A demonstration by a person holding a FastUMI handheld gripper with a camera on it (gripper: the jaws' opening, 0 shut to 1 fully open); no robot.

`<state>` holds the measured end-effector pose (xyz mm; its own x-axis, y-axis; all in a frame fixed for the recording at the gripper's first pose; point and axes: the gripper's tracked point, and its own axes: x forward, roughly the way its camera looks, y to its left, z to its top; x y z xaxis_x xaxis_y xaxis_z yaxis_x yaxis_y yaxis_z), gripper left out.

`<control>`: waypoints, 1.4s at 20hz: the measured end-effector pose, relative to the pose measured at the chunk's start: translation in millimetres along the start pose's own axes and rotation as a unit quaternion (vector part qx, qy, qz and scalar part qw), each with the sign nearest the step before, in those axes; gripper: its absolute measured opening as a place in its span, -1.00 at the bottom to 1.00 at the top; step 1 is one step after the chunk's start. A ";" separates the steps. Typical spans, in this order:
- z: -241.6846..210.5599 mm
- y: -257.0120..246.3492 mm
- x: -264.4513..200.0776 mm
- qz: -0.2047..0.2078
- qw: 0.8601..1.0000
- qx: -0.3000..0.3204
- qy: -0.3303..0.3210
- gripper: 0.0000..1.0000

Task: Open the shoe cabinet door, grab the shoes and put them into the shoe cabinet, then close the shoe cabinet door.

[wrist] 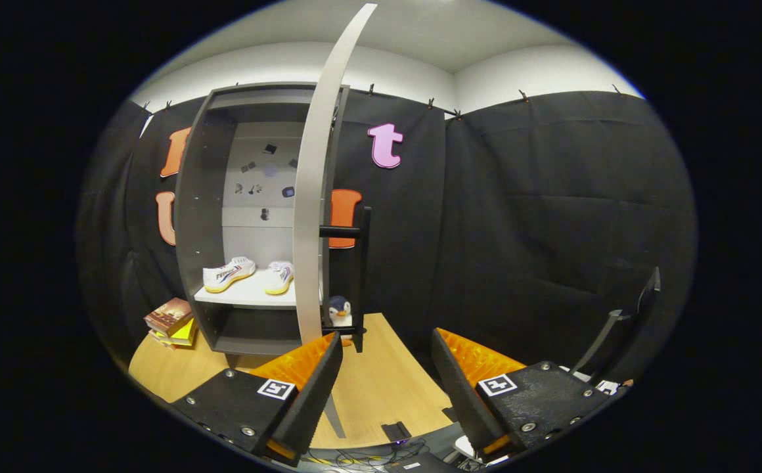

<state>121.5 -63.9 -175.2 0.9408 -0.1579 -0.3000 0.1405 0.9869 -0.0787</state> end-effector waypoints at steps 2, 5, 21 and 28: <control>-0.5 16.2 -2.4 0.018 1.000 0.002 0.000 0.73; -0.1 42.9 -8.7 0.052 0.999 0.008 0.002 0.73; 21.1 211.1 3.5 0.191 0.981 0.033 -0.013 0.76; 28.4 295.9 33.2 0.214 0.977 0.014 -0.017 0.79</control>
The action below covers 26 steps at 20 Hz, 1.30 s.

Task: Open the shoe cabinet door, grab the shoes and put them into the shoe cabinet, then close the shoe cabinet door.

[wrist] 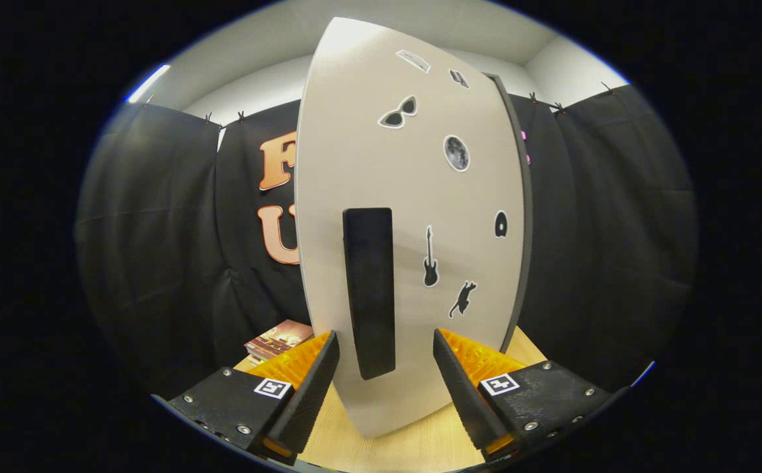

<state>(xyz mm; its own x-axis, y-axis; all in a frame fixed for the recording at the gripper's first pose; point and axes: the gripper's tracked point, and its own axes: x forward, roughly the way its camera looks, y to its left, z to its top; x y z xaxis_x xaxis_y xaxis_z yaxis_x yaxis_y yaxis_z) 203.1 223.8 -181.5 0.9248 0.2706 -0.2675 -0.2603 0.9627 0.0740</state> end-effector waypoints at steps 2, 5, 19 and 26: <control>-0.2 11.0 18.9 -0.002 1.000 -0.001 0.002 0.79; 2.2 16.0 42.6 -0.014 1.000 -0.004 0.001 0.78; 5.4 36.0 118.5 -0.037 0.999 -0.005 0.007 0.80; 7.4 41.2 147.4 -0.038 0.999 -0.012 0.009 0.79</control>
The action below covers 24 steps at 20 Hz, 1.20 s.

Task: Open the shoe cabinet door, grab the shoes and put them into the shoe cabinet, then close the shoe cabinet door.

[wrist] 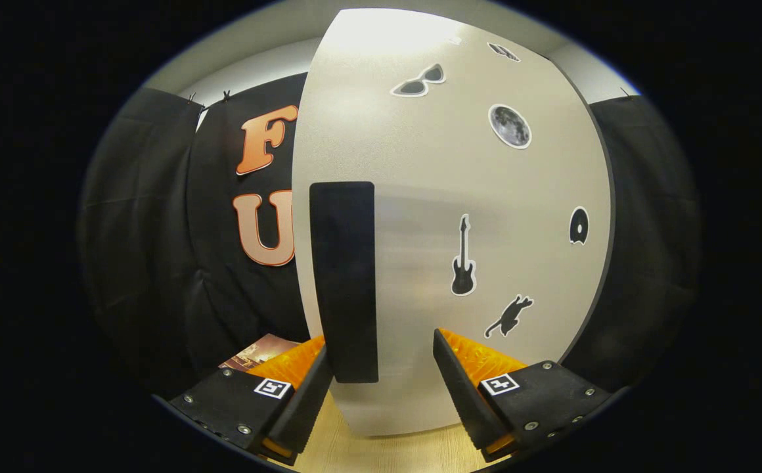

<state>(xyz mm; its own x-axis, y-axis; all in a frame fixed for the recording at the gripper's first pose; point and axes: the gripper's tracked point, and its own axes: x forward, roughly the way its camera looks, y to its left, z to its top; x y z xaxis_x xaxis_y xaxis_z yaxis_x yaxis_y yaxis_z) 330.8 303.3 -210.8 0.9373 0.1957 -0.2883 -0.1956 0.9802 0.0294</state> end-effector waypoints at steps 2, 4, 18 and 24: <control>0.0 0.5 4.4 0.000 1.000 -0.004 0.001 0.79; 0.3 0.9 7.4 -0.002 1.000 -0.006 0.005 0.80; 101.5 -25.2 -102.6 -0.014 0.998 -0.045 -0.049 0.89; 137.1 -89.6 -185.2 -0.088 0.991 -0.034 -0.098 0.90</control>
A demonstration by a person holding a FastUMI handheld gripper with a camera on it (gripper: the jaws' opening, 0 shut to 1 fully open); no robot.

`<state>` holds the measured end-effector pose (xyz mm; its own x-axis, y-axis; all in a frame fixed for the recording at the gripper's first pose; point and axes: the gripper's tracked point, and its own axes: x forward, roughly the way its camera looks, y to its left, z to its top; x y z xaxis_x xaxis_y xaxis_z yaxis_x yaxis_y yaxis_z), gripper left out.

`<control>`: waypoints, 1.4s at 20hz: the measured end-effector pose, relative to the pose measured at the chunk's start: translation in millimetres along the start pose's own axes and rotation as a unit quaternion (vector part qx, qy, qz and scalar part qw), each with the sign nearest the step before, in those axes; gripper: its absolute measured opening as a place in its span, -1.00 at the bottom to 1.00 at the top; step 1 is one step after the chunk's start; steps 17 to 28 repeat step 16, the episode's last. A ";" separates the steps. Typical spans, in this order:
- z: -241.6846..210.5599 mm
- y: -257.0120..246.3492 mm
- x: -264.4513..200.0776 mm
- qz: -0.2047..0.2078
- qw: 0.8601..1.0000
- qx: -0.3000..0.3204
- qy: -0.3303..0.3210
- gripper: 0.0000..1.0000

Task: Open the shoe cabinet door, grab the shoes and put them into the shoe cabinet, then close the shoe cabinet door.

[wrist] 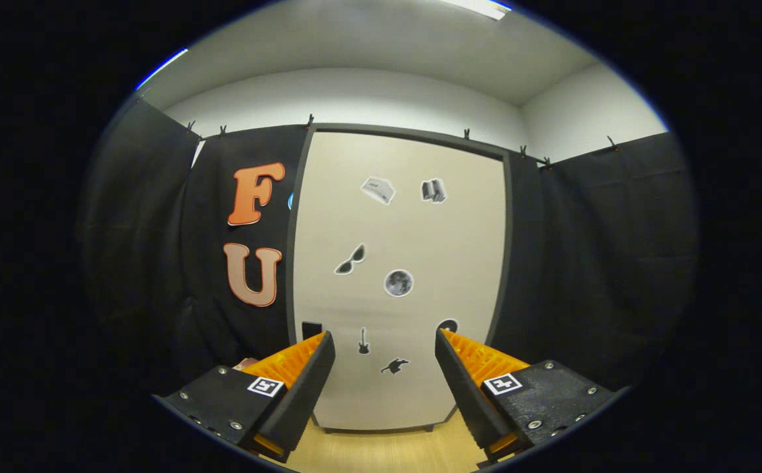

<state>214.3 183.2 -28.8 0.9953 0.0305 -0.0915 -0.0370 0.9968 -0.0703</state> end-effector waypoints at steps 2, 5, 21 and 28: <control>2.5 -26.0 -20.2 -0.030 1.000 -0.007 -0.003 0.90; 3.4 -60.7 -49.5 -0.068 0.998 -0.010 -0.009 0.90; 1.2 -114.2 -130.8 -0.129 0.991 -0.011 -0.022 0.90; 1.2 -114.2 -130.8 -0.129 0.991 -0.011 -0.022 0.90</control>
